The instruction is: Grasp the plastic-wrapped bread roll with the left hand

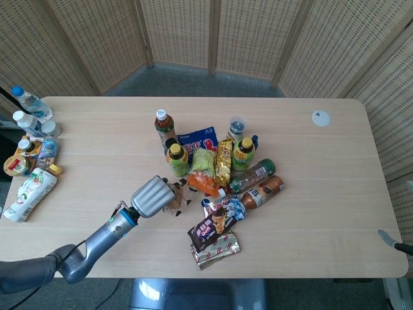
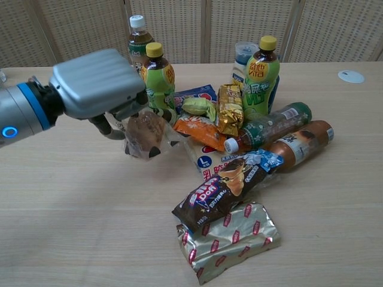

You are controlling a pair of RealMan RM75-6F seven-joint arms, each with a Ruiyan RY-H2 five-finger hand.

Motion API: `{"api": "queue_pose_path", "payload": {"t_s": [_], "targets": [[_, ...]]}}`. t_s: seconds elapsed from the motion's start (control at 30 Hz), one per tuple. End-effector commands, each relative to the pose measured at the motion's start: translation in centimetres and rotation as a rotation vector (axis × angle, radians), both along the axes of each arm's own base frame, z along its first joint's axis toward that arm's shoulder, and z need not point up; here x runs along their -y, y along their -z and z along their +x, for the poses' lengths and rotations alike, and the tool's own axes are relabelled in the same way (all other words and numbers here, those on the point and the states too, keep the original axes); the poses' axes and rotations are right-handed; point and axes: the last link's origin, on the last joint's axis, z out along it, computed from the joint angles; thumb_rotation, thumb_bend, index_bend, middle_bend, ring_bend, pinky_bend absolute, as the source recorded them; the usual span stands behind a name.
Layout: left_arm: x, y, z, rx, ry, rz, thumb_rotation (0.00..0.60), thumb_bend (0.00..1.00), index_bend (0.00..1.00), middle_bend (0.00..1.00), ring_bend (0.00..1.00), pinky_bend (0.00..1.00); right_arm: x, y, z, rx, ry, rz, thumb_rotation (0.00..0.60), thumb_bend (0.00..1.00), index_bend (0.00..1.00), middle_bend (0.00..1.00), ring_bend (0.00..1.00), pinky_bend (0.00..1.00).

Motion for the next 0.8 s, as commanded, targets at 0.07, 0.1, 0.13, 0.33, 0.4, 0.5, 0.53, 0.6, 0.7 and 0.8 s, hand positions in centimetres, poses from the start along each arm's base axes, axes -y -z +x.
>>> {"api": "queue_pose_path", "payload": {"t_s": [0.07,0.1,0.13,0.33,0.4,0.5,0.53,0.6,0.7,0.8], "targets": [[0.3,-3.4,1.7,0.058,0.034,0.035,0.6,0.0,0.81,0.88,0.72,0.9,0.0,0.1,0.1,-0.002,-0.001,0.0,0.589,0.0,0.0,0.0,0.0,0.0],[0.4,-4.2,2.2,0.071,0.041,0.041,0.6,0.0,0.81,0.88,0.72,0.9,0.0,0.1,0.1,-0.001,-0.002,0.001,0.59,0.0,0.0,0.0,0.0,0.0],[0.5,-4.7,2.5,0.078,0.05,0.048,0.6,0.0,0.81,0.88,0.72,0.9,0.0,0.1,0.1,-0.001,-0.002,0.001,0.59,0.0,0.0,0.0,0.0,0.0],[1.2,-8.4,4.7,0.12,0.086,0.083,0.6,0.0,0.81,0.87,0.72,0.9,-0.1,0.0,0.3,0.0,-0.009,-0.001,0.584,0.0,0.0,0.0,0.0,0.0],[1.5,-9.5,5.4,0.137,0.096,0.092,0.6,0.0,0.81,0.87,0.72,0.9,-0.2,0.0,0.4,0.001,-0.012,-0.003,0.586,0.0,0.0,0.0,0.0,0.0],[1.8,-11.1,6.3,0.157,0.109,0.114,0.6,0.0,0.81,0.87,0.72,0.9,-0.2,-0.1,0.5,0.003,-0.016,-0.005,0.587,0.0,0.0,0.0,0.0,0.0],[1.9,-11.6,6.5,0.162,0.111,0.121,0.6,0.0,0.81,0.87,0.72,0.9,-0.2,-0.1,0.5,0.004,-0.016,-0.005,0.587,0.0,0.0,0.0,0.0,0.0],[2.0,-12.6,7.0,0.171,0.117,0.138,0.6,0.0,0.81,0.87,0.72,0.9,-0.3,-0.1,0.5,0.005,-0.018,-0.006,0.586,0.0,0.0,0.0,0.0,0.0],[2.1,-13.8,7.4,0.179,0.127,0.164,0.6,0.0,0.81,0.87,0.72,0.9,-0.3,-0.2,0.6,0.007,-0.02,-0.008,0.586,0.0,0.0,0.0,0.0,0.0],[2.2,-14.7,7.6,0.181,0.129,0.179,0.6,0.0,0.81,0.87,0.72,0.9,-0.3,-0.2,0.6,0.008,-0.02,-0.009,0.587,0.0,0.0,0.0,0.0,0.0]]}}
